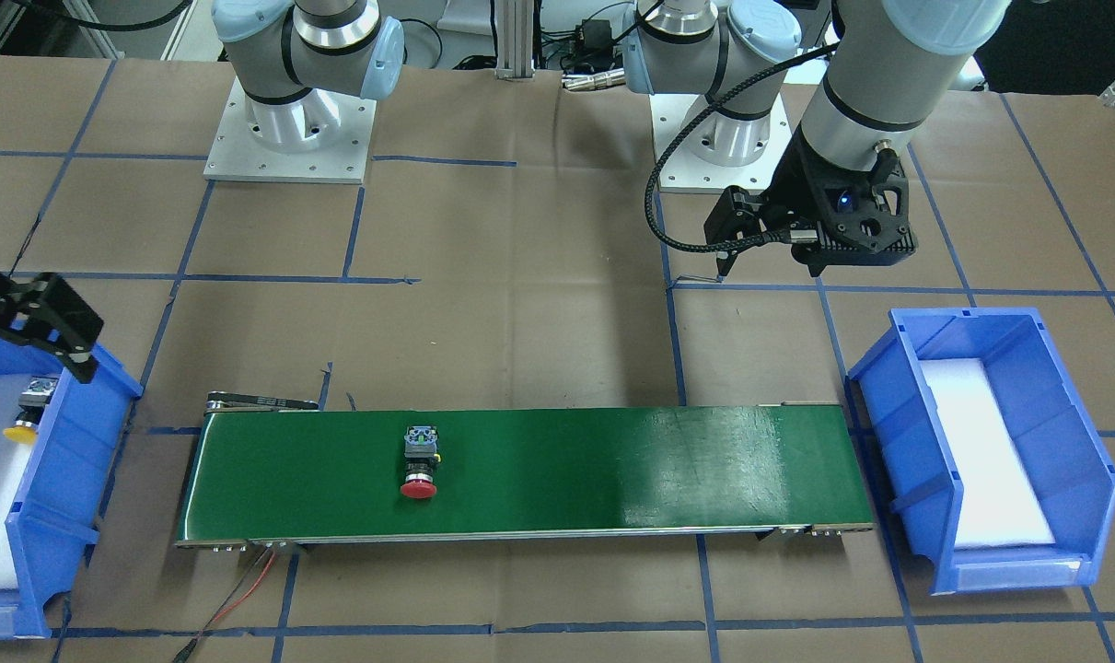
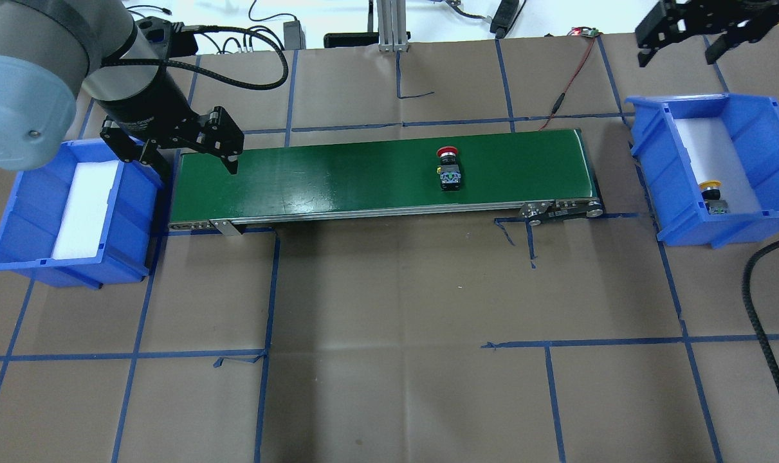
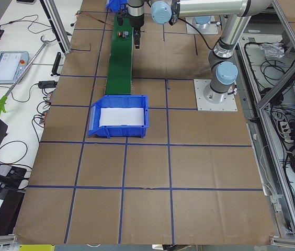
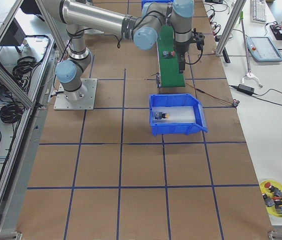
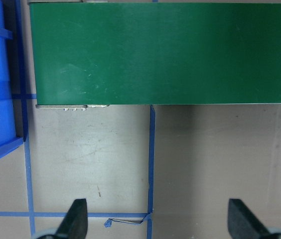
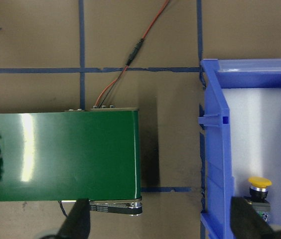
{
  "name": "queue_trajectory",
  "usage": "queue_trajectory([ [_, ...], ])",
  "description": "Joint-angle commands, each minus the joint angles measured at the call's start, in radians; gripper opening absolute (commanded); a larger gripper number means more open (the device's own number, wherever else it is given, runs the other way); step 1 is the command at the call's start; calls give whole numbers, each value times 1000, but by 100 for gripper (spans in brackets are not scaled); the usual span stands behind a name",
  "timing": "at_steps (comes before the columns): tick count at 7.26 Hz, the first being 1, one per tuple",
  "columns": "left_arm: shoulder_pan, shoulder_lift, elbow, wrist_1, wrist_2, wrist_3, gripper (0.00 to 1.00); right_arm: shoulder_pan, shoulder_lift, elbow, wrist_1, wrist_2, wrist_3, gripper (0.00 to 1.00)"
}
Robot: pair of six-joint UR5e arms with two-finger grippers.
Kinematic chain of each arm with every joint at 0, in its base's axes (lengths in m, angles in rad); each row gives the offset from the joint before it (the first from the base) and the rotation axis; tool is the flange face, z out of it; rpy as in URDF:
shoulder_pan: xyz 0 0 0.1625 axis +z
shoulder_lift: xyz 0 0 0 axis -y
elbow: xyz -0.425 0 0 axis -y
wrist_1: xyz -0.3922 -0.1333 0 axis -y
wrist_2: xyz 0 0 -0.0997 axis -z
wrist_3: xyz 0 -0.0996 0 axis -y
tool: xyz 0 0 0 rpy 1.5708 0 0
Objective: Transport two buttons from left to right
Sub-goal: 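Move the right gripper back over the conveyor toward the red button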
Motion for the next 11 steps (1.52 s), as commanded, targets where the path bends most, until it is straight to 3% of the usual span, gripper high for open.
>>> queue_trajectory([
  [1, 0, -1, 0, 0, 0, -1, 100, 127, 15, -6, -42, -65, 32, 99],
  [2, 0, -1, 0, 0, 0, -1, 100, 181, 21, -22, -159, -48, 43, 100],
  [5, 0, -1, 2, 0, 0, 1, 100, 285, 118, -5, -188, 22, 214, 99],
  [9, 0, 1, 0, 0, 0, 1, 100, 279, 216, 76, -355, 22, 238, 99],
  [11, 0, 1, 0, 0, 0, 1, 100, 263, 282, 76, -369, 21, 239, 99],
])
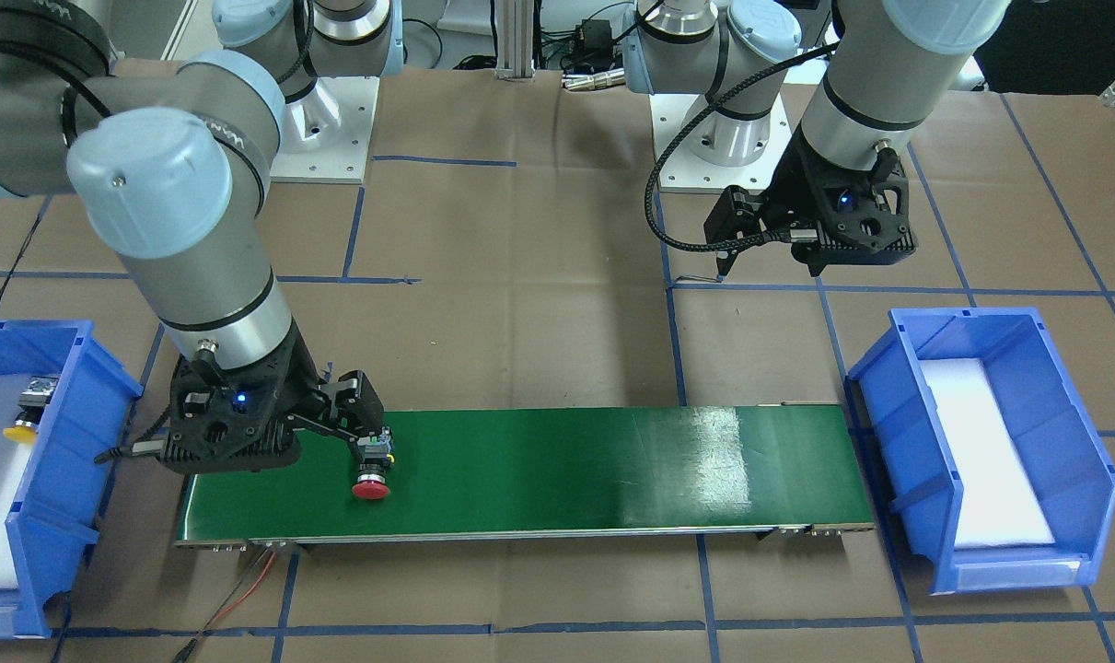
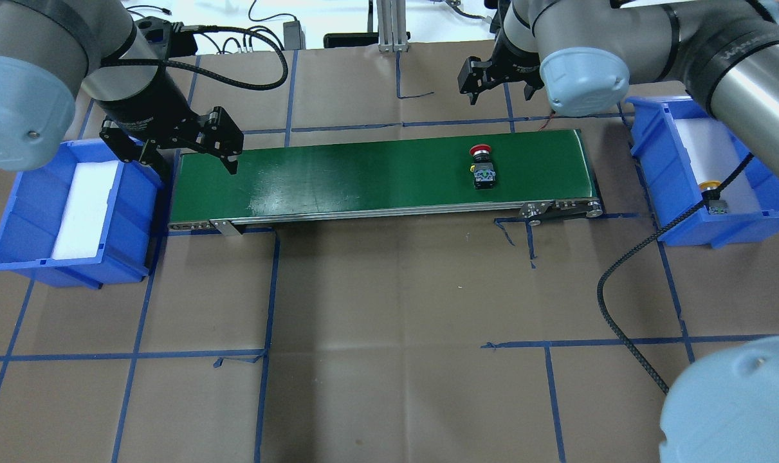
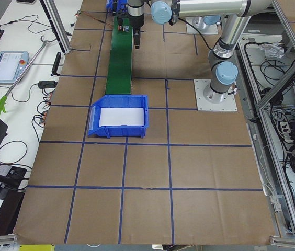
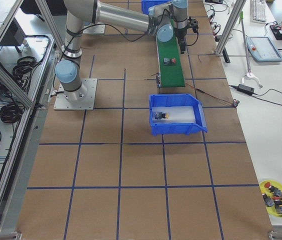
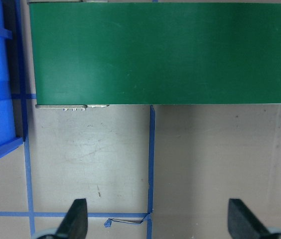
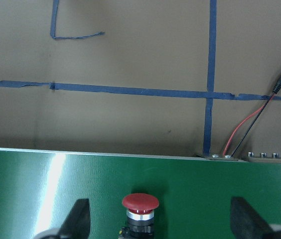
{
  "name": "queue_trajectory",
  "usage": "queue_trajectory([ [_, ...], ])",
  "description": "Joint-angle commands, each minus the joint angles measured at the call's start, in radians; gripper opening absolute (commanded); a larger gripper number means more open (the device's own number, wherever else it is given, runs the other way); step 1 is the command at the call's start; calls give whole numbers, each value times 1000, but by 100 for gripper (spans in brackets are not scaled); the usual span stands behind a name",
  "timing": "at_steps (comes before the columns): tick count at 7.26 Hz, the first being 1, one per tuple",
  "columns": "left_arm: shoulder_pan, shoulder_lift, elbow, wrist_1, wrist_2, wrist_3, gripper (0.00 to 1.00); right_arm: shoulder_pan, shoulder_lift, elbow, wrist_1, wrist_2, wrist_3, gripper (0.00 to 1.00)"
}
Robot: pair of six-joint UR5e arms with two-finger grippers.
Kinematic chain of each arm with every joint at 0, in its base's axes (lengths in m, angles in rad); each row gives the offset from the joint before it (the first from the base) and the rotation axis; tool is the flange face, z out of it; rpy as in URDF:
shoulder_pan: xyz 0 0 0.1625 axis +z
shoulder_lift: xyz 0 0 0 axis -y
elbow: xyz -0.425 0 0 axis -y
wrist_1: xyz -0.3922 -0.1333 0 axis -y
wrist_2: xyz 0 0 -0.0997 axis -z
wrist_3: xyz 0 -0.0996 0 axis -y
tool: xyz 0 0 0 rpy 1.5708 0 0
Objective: Transport two buttons from left to right
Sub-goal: 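Move the right gripper back over the conveyor toward the red button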
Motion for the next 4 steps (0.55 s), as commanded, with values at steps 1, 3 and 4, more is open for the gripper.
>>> queue_trajectory([
  [1, 0, 0, 0, 0, 0, 0, 100, -21, 57, 14, -12, -2, -1, 99],
  [3, 0, 0, 0, 0, 0, 0, 100, -42, 56, 63, -16, -1, 1, 98],
  [4, 0, 0, 0, 0, 0, 0, 100, -44, 56, 72, -15, -2, 2, 97],
])
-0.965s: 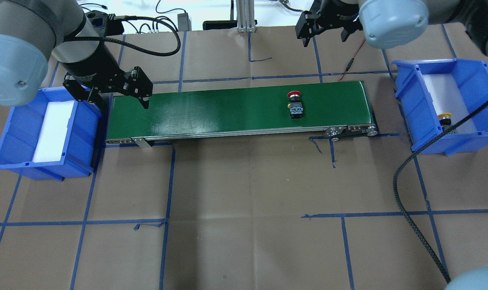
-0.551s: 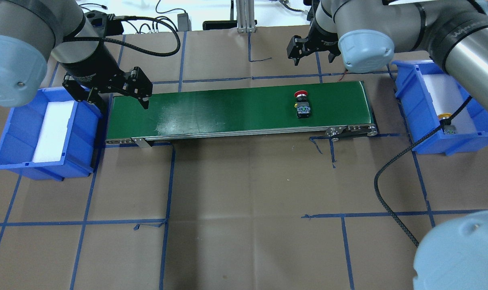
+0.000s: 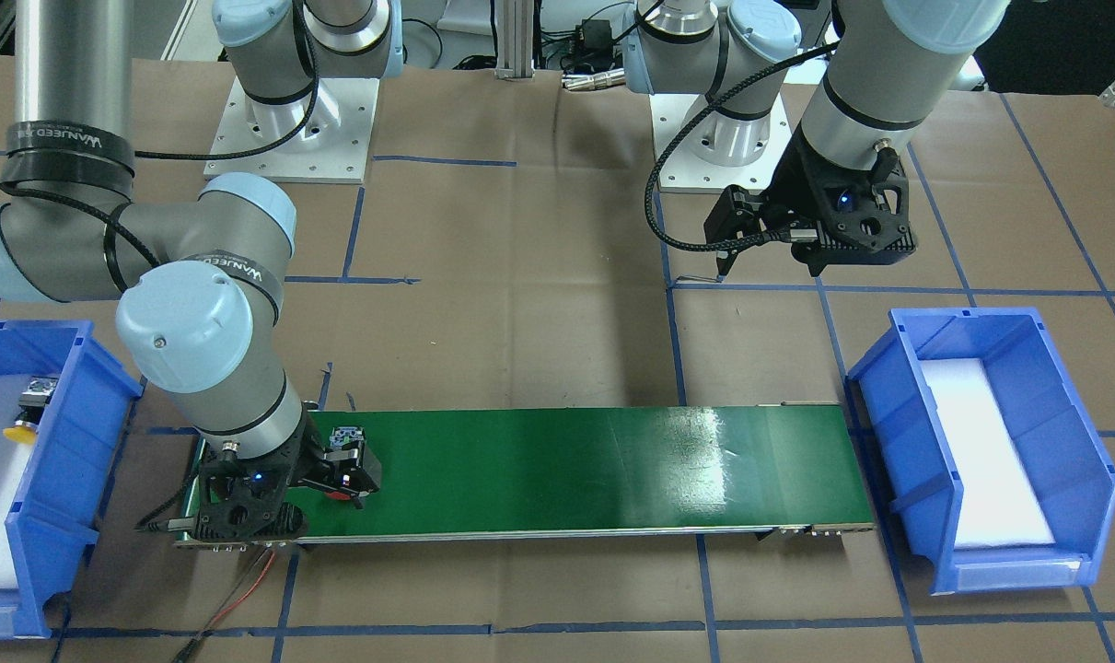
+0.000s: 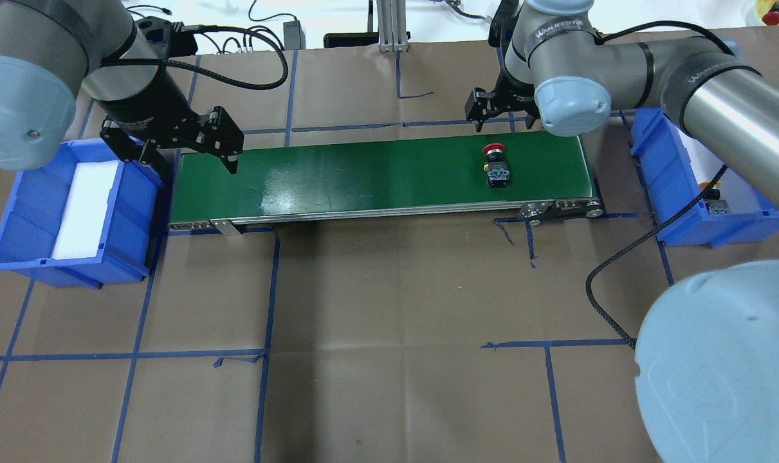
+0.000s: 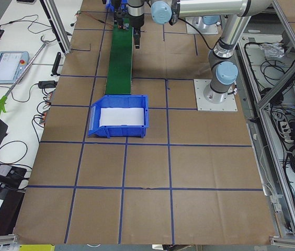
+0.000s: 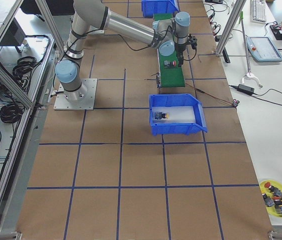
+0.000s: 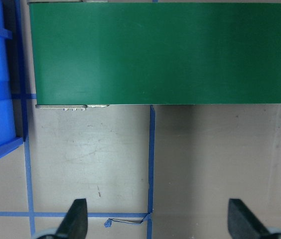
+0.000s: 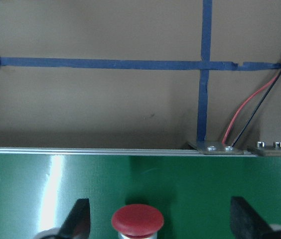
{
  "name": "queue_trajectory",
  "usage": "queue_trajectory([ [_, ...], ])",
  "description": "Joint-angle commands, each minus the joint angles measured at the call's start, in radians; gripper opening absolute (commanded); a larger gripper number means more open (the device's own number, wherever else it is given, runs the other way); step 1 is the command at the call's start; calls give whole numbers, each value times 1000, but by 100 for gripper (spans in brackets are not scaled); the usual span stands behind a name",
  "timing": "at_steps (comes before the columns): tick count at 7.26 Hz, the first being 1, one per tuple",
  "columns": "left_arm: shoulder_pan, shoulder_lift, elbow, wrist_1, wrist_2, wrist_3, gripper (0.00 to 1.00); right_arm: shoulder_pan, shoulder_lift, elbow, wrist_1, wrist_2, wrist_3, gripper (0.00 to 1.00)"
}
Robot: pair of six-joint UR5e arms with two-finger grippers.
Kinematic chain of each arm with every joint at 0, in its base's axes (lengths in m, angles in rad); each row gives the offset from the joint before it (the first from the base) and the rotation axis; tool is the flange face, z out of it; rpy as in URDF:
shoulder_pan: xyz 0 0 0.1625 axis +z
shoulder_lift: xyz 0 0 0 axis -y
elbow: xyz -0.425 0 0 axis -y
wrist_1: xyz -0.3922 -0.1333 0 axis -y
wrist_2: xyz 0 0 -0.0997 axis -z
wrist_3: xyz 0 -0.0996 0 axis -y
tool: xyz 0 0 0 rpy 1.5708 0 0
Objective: Transport two buttons from left to right
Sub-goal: 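Lower the right gripper and grasp the red-capped button on the conveyor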
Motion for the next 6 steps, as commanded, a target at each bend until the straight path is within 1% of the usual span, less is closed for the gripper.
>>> queue_trajectory([
  [1, 0, 0, 0, 0, 0, 0, 100, -11, -5, 54, 2, -1, 1, 98],
  [2, 0, 0, 0, 0, 0, 0, 100, -12, -7, 80, -1, -1, 6, 97],
  [4, 0, 1, 0, 0, 0, 0, 100, -14, -8, 85, 9, -7, 30, 96],
  [5, 0, 2, 0, 0, 0, 0, 100, -14, -19, 94, 14, -18, 35, 69],
  [6, 0, 2, 0, 0, 0, 2, 100, -20, -27, 97, 15, -15, 35, 35],
])
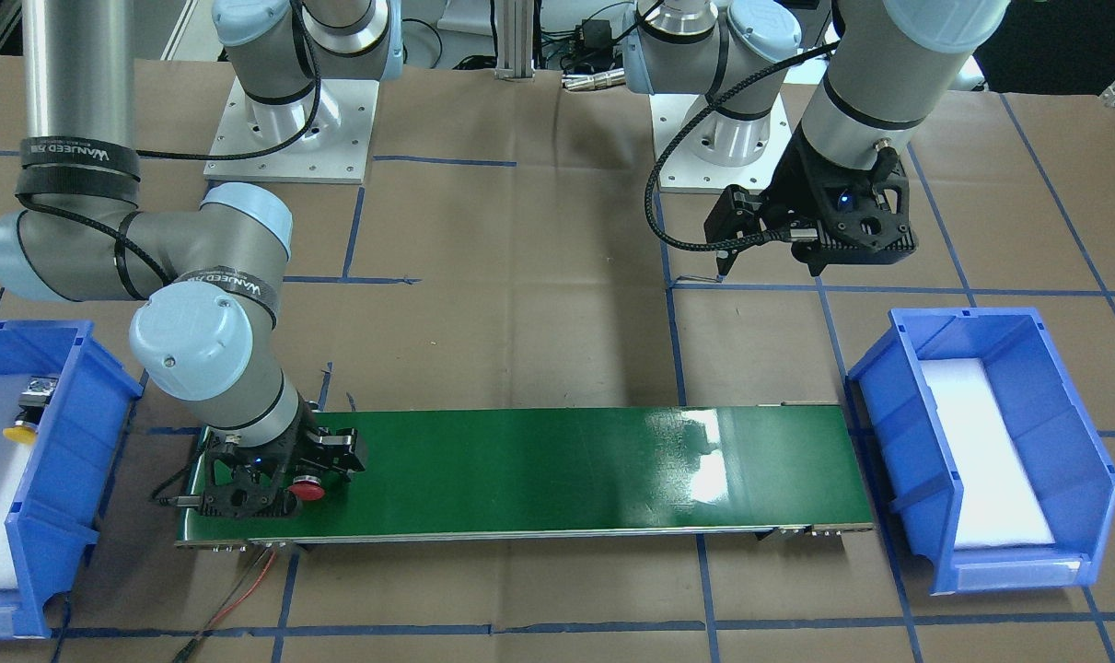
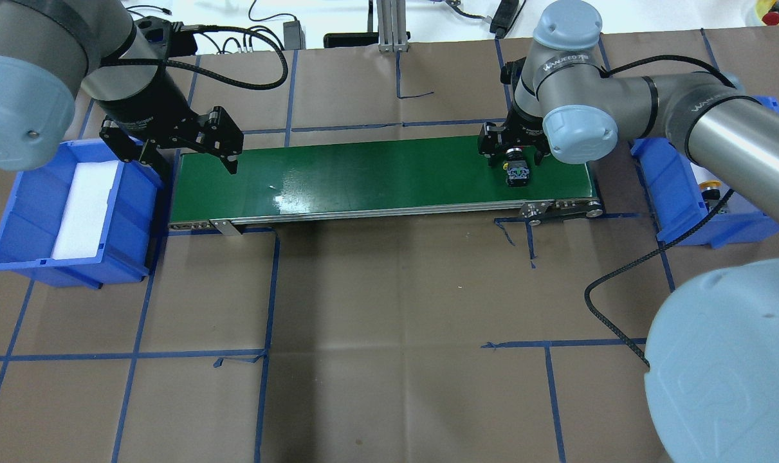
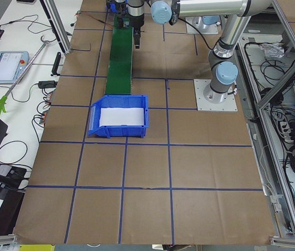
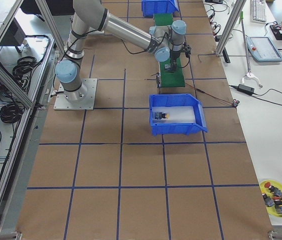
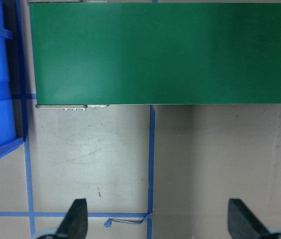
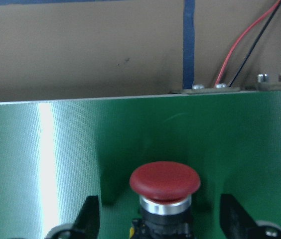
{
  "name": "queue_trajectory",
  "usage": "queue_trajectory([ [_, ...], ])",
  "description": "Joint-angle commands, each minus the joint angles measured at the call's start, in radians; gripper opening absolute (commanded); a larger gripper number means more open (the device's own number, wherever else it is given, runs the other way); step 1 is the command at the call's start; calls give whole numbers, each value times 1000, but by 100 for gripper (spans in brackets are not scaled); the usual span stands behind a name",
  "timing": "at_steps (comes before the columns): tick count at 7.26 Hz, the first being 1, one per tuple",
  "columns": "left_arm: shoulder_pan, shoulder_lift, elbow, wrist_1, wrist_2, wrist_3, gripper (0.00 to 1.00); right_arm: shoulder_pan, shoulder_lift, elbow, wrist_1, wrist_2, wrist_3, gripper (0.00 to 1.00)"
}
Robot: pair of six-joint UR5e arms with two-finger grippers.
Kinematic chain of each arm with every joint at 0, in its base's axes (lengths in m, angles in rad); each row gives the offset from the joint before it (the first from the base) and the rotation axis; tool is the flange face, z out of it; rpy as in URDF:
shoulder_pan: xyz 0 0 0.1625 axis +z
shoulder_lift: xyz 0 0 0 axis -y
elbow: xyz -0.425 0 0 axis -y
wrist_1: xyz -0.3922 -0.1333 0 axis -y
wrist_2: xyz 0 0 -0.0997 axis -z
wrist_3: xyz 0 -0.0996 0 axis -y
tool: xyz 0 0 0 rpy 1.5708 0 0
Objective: Transport two buttons from left to right
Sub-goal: 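Lower the right gripper and grasp the red-capped button on the conveyor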
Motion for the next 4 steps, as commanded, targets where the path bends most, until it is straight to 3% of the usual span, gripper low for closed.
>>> queue_trajectory([
  [1, 0, -1, 0, 0, 0, 1, 100, -12, -11, 6, 7, 3, -1, 8],
  [4, 0, 0, 0, 0, 0, 3, 100, -43, -57, -26, 48, 10, -13, 3],
])
